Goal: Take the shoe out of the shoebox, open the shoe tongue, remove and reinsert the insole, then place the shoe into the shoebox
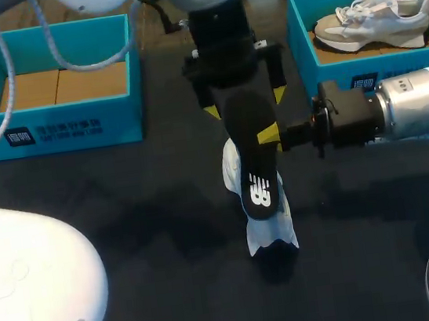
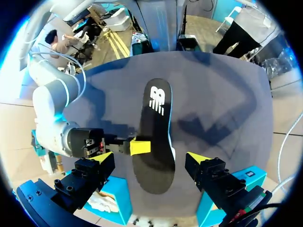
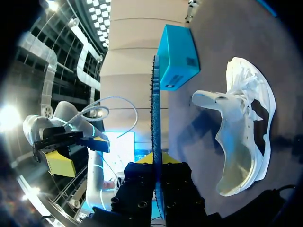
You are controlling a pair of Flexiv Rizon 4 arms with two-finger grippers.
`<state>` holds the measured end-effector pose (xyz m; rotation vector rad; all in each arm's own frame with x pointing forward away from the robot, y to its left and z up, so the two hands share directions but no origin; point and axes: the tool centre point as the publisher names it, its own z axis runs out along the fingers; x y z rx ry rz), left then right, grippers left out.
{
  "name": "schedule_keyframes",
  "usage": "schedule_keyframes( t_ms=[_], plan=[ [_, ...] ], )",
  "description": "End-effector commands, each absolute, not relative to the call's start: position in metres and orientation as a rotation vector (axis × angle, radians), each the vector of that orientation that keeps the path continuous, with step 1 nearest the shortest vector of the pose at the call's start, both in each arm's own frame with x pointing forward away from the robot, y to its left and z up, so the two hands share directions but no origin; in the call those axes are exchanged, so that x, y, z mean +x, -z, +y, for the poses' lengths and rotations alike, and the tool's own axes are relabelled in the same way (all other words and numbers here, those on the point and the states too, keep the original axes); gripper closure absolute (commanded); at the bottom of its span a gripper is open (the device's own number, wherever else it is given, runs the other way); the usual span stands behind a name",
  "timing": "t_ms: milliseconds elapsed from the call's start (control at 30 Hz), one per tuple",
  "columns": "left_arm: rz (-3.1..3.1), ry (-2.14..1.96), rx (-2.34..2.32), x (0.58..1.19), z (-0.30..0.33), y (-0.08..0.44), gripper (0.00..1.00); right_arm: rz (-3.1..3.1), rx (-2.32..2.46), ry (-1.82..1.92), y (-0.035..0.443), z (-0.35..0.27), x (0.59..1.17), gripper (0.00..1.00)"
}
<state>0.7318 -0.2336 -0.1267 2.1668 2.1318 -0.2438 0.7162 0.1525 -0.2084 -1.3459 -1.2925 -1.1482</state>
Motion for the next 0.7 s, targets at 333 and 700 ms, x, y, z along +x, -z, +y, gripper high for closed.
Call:
schedule_keyframes(
  t_ms=[333,700],
  plan=[
    [2.203,0.175,2.167,0.741,-0.238,0.132,0.0,-1.296,-1.336,1.147,0.208,0.154,0.722,1.0],
    [2.09,0.42,1.938,0.741,-0.228,0.129,0.0,-1.294,-1.346,1.147,0.206,0.148,0.723,1.0]
  ],
)
